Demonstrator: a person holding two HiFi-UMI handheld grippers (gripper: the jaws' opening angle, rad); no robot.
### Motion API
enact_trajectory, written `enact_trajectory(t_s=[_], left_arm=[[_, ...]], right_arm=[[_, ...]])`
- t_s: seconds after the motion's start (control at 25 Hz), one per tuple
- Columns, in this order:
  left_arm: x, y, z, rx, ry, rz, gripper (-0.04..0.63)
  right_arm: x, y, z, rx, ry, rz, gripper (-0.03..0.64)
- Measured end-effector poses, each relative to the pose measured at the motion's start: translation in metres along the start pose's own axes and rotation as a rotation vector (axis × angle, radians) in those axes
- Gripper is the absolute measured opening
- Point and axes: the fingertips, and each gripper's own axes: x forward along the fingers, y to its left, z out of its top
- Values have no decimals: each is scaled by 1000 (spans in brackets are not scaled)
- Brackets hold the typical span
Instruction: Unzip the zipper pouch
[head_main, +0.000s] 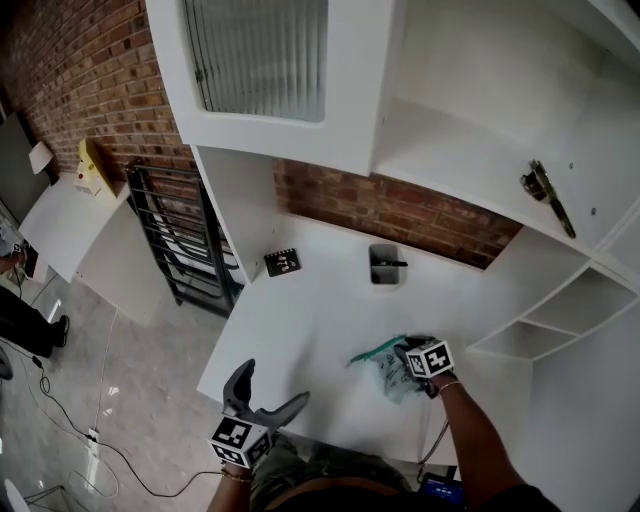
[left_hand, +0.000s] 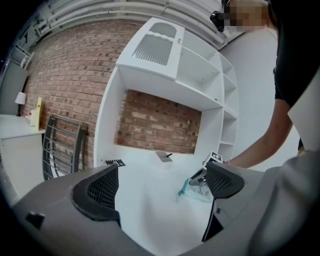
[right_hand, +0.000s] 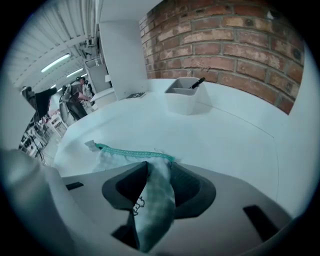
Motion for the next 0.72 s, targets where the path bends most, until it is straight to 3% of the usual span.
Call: enact_trajectory(t_s=[0.2, 0.32, 0.48, 0.72], left_arm=[[5, -8, 2, 0, -3, -19, 549], [9, -15, -2, 1, 6, -34, 549], [16, -24, -4, -4, 11, -53, 549], [26, -37, -3, -75, 13, -80, 549]], right_arm=[[-12, -6, 6, 157, -80, 25, 86], [-24, -2, 10, 188, -132, 43, 60], [-49, 14, 26, 154, -232, 71, 38], [-90, 61, 50, -10, -370, 109, 18]])
